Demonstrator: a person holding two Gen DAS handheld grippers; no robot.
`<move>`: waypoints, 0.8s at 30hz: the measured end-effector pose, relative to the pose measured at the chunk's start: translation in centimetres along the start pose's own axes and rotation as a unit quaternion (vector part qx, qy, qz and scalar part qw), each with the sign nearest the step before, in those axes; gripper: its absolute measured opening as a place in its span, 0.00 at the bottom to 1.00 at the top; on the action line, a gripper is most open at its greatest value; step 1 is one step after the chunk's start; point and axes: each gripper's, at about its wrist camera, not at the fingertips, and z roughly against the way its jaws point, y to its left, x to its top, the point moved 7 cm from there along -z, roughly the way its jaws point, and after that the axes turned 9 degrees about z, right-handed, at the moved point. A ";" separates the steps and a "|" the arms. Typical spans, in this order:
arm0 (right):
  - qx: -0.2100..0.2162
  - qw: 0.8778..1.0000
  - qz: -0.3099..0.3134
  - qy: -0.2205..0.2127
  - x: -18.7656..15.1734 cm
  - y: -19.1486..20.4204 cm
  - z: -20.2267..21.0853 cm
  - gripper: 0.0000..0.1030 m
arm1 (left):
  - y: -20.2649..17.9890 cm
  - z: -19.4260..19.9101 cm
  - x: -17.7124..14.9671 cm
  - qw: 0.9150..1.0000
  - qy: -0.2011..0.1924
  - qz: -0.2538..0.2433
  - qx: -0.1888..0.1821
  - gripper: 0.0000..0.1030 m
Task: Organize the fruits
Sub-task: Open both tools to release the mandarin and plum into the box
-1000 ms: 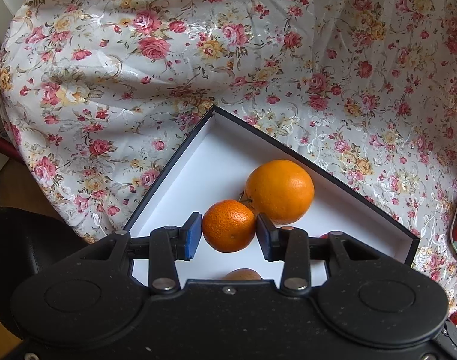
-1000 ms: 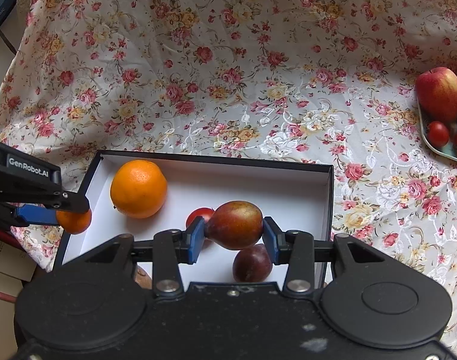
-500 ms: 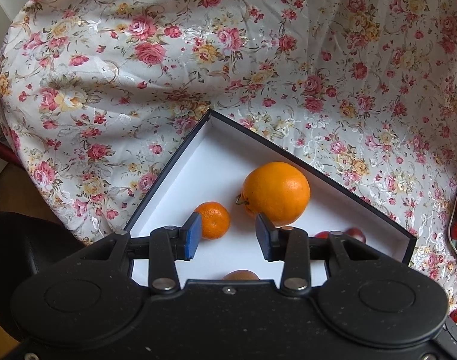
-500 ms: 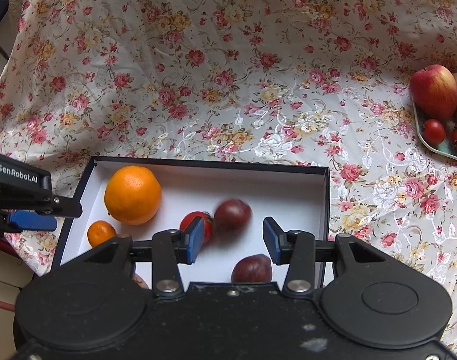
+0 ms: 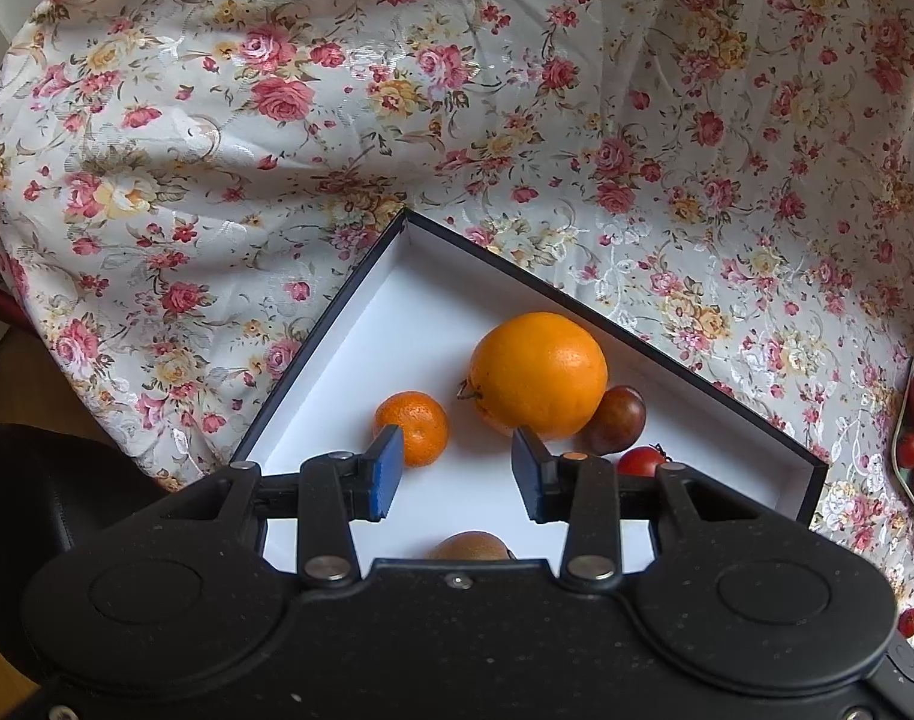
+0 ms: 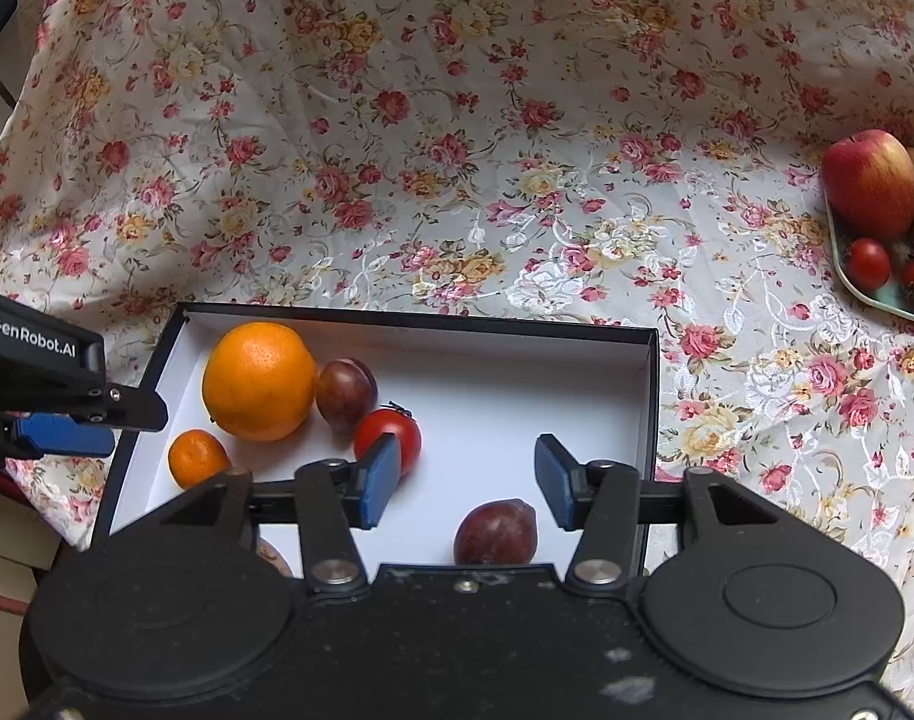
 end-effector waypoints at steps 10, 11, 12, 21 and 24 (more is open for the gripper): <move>0.007 1.000 0.019 0.014 -0.3 0.5 -0.4 0.76 | 0.0 0.0 0.0 1.000 0.001 0.003 -0.002 0.46; 0.008 1.000 0.020 0.014 -0.4 0.6 -0.4 0.79 | 0.0 0.0 0.0 1.000 0.001 0.003 -0.002 0.46; 0.008 1.000 0.019 0.016 -0.4 0.6 -0.4 0.81 | 0.0 0.1 0.0 1.000 0.002 0.003 -0.002 0.46; 0.012 0.999 0.017 0.024 -0.5 0.5 -0.6 0.85 | -0.2 0.1 0.0 1.000 0.002 -0.001 -0.004 0.46; 0.011 0.999 0.017 0.029 -0.6 0.5 -0.7 0.85 | -0.2 0.1 0.0 1.000 0.002 -0.001 -0.004 0.47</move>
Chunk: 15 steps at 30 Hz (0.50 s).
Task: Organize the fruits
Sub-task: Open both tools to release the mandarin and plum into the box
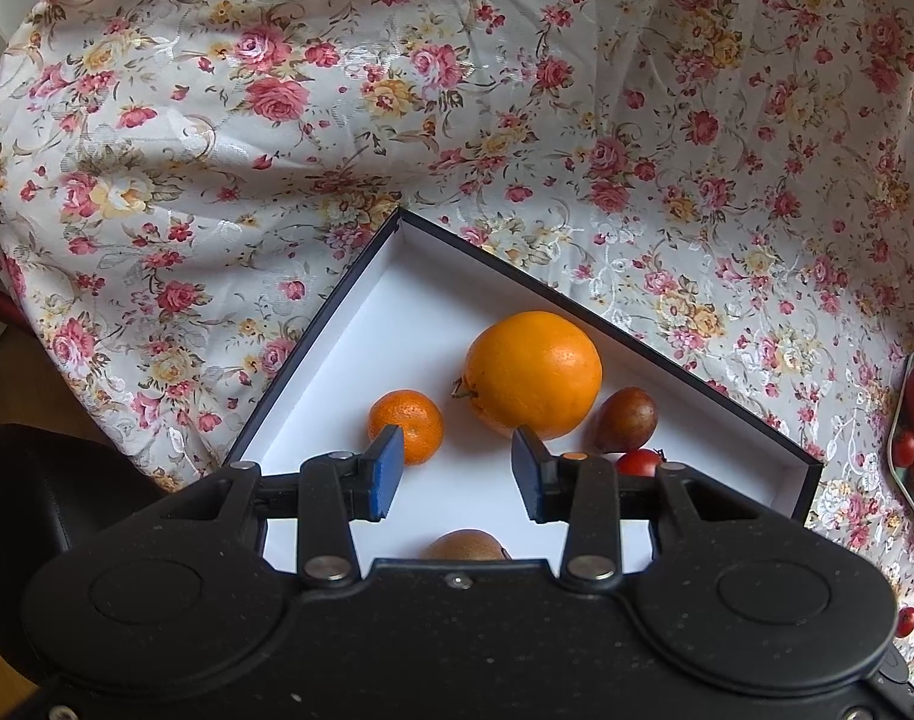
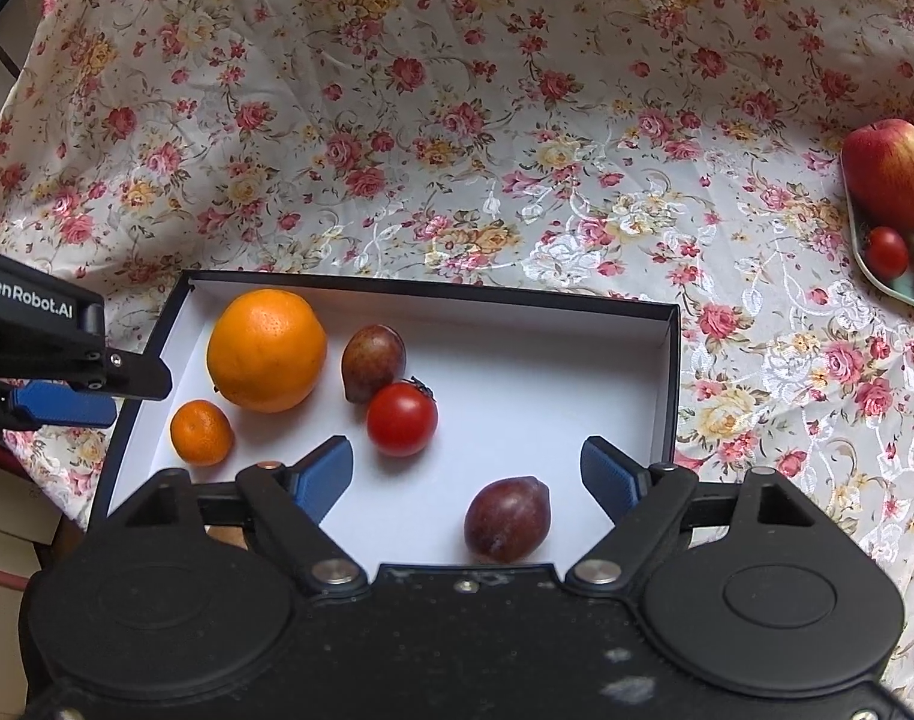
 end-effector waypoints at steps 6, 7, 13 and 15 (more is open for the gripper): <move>0.005 1.000 -0.009 0.007 -0.2 -0.1 -0.1 0.85 | -0.1 0.1 -0.1 1.000 0.000 -0.004 -0.001 0.46; 0.005 1.000 -0.011 0.007 -0.2 -0.2 -0.1 0.85 | -0.2 0.1 -0.1 1.000 0.000 -0.005 -0.001 0.46; 0.008 1.000 -0.015 0.006 -0.2 -0.2 0.0 0.85 | -0.4 0.0 -0.1 1.000 0.001 -0.007 -0.001 0.46; 0.005 1.000 -0.014 0.004 -0.2 -0.2 0.0 0.81 | -0.4 0.0 -0.1 1.000 0.001 -0.007 -0.001 0.46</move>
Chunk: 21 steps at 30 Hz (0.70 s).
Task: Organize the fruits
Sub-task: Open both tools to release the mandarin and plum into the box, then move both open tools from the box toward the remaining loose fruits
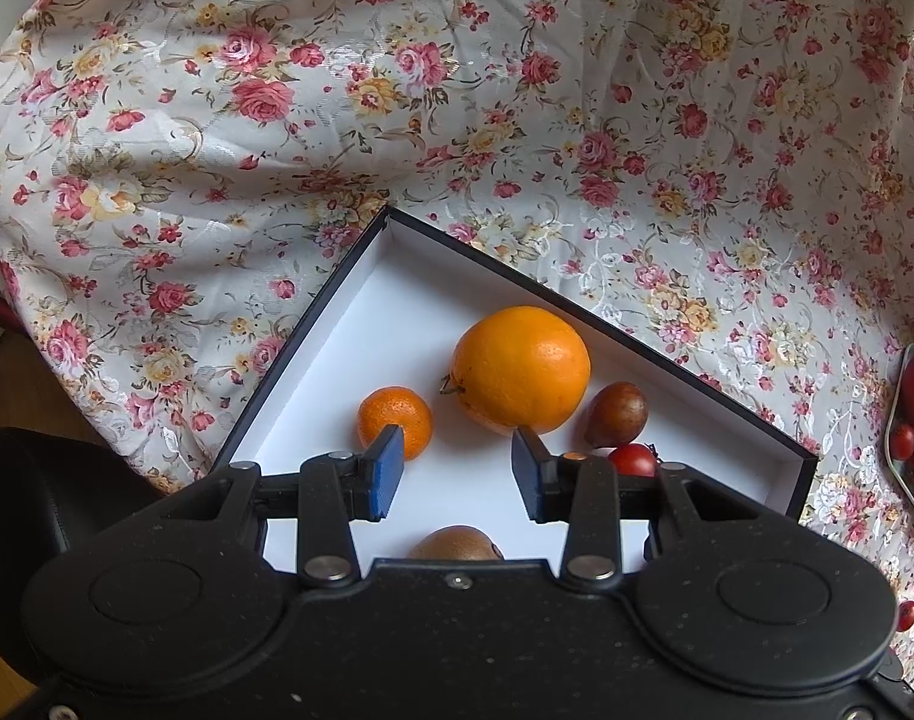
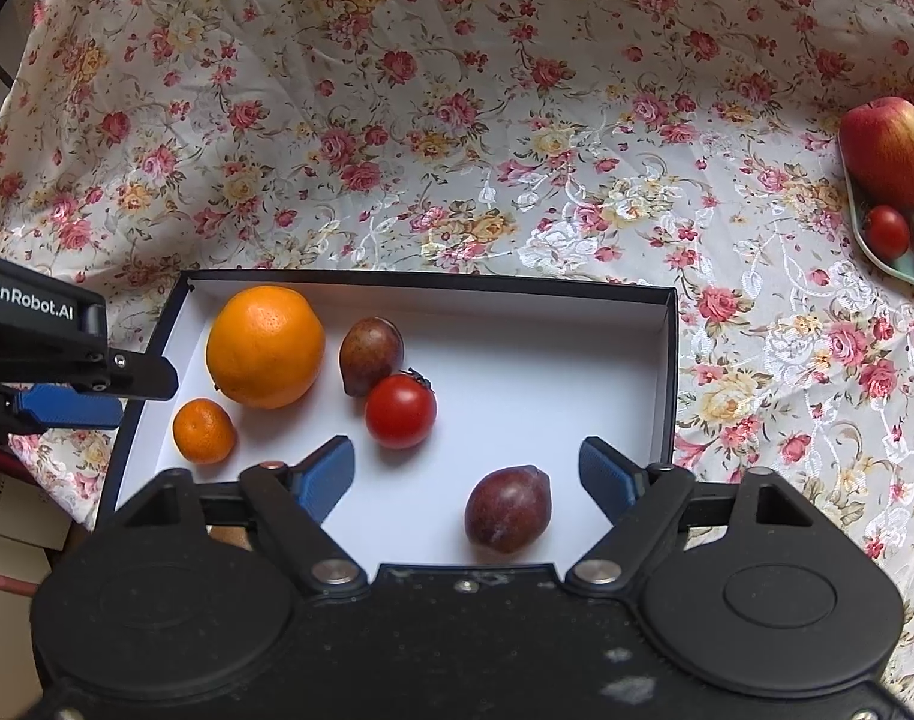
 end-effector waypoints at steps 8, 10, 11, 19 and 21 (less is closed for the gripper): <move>0.001 1.000 -0.014 0.002 0.1 0.2 0.0 0.74 | -0.2 0.0 -0.1 1.000 0.001 -0.004 0.000 0.46; 0.006 0.999 -0.032 0.003 -0.1 0.1 0.0 0.71 | -0.1 0.0 -0.1 1.000 0.001 -0.003 0.000 0.46; 0.007 0.999 -0.043 0.005 -0.2 0.0 -0.1 0.69 | -0.1 0.0 -0.1 1.000 0.001 -0.003 0.000 0.46; 0.020 0.993 -0.117 -0.006 0.0 -1.1 0.2 0.64 | -0.1 0.0 0.0 1.000 0.000 -0.003 -0.001 0.46; 0.018 0.995 -0.101 -0.018 0.2 -1.1 0.5 0.61 | -0.1 0.1 0.0 1.000 0.000 -0.003 -0.001 0.46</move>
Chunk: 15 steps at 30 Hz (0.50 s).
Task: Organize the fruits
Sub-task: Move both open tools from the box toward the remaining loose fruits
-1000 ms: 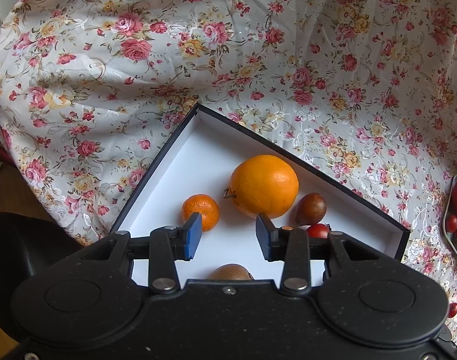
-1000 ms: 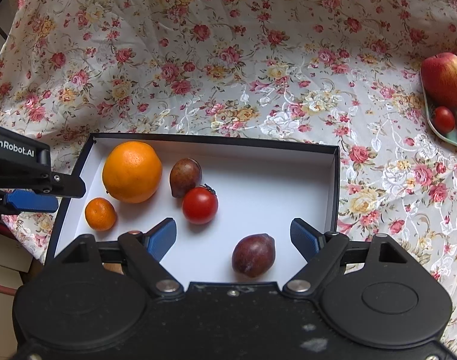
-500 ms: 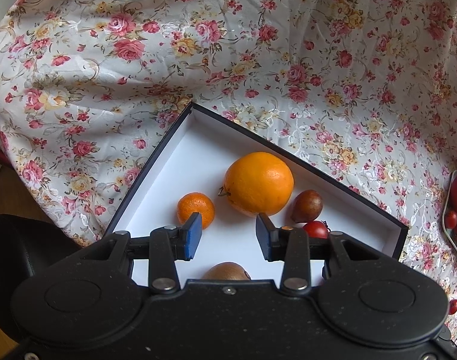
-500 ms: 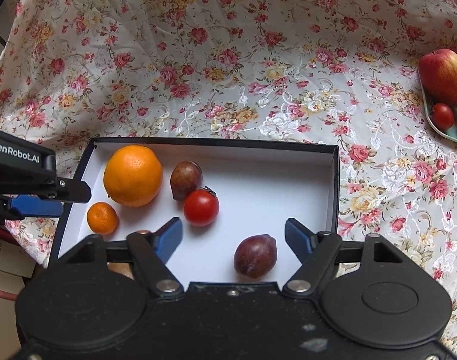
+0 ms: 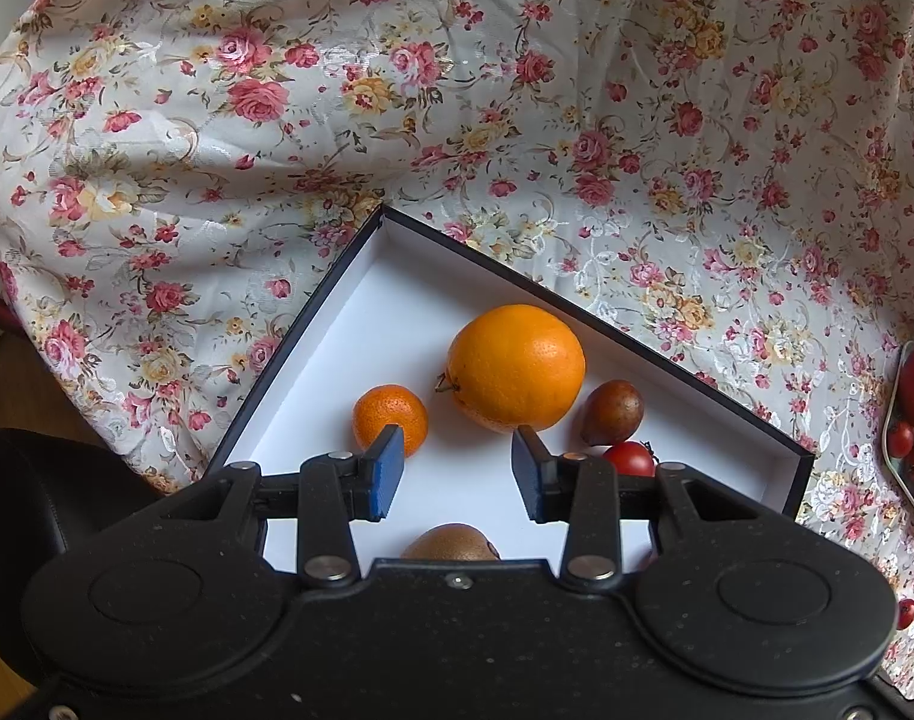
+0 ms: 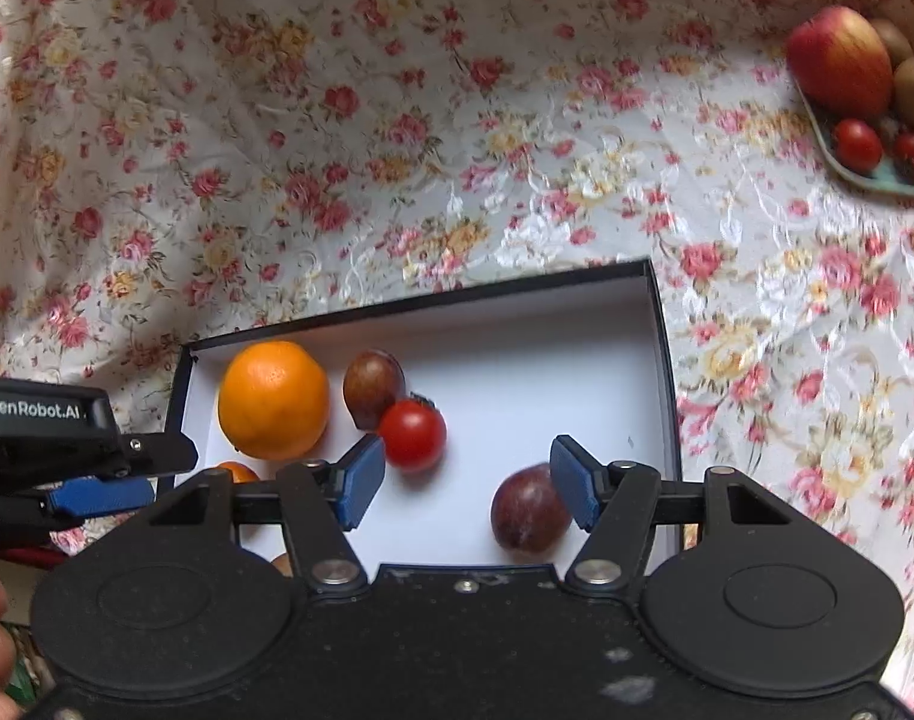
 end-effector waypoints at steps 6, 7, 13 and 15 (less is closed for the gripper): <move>-0.021 0.998 0.057 -0.009 0.1 0.1 0.4 0.58 | -0.5 0.4 -0.2 1.000 -0.004 -0.004 -0.001 0.46; -0.014 0.998 0.057 -0.003 0.0 0.1 0.4 0.58 | -0.7 0.5 -0.2 1.000 -0.005 -0.005 -0.002 0.46; -0.013 0.996 0.084 0.006 -0.6 -0.1 0.8 0.66 | -2.1 0.8 -0.6 1.000 -0.007 -0.016 -0.007 0.46; -0.019 0.996 0.085 0.005 -0.8 -0.6 1.1 0.66 | -2.7 1.1 -0.7 1.000 -0.009 -0.019 -0.008 0.46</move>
